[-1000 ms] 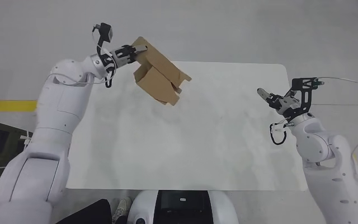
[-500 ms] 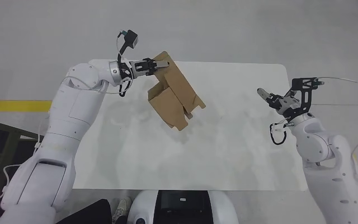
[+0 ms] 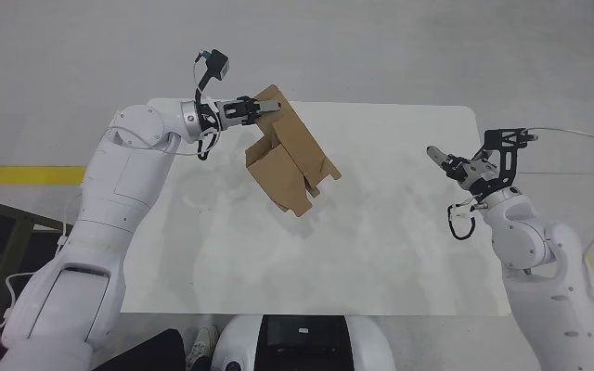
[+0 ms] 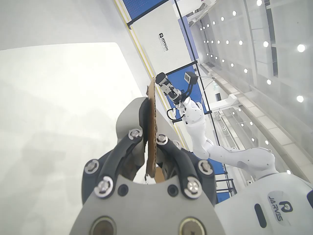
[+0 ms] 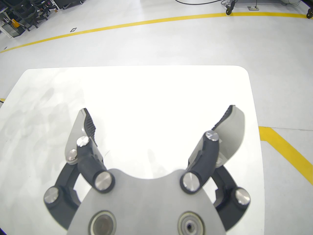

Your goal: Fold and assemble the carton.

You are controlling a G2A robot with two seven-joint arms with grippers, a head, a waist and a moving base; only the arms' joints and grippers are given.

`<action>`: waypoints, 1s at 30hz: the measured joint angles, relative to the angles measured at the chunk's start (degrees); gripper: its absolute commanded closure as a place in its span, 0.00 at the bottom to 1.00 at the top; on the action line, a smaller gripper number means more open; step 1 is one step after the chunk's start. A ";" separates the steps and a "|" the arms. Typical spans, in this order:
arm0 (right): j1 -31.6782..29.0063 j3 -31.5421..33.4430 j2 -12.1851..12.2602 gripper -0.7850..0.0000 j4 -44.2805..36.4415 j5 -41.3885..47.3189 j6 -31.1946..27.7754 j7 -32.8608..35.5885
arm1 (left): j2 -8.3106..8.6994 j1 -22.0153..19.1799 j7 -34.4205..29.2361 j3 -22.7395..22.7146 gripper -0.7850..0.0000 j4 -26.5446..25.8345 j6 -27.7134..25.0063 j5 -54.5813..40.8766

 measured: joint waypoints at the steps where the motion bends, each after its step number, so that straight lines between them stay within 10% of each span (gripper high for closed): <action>1: 0.00 0.00 0.00 0.00 0.00 0.00 0.00 0.00 | 0.00 0.00 0.00 0.00 1.00 0.00 0.00 0.00; 30: 6.45 -5.62 -0.98 0.00 5.50 17.14 -8.84 10.36 | 0.17 3.06 0.45 0.24 1.00 -2.60 1.45 1.12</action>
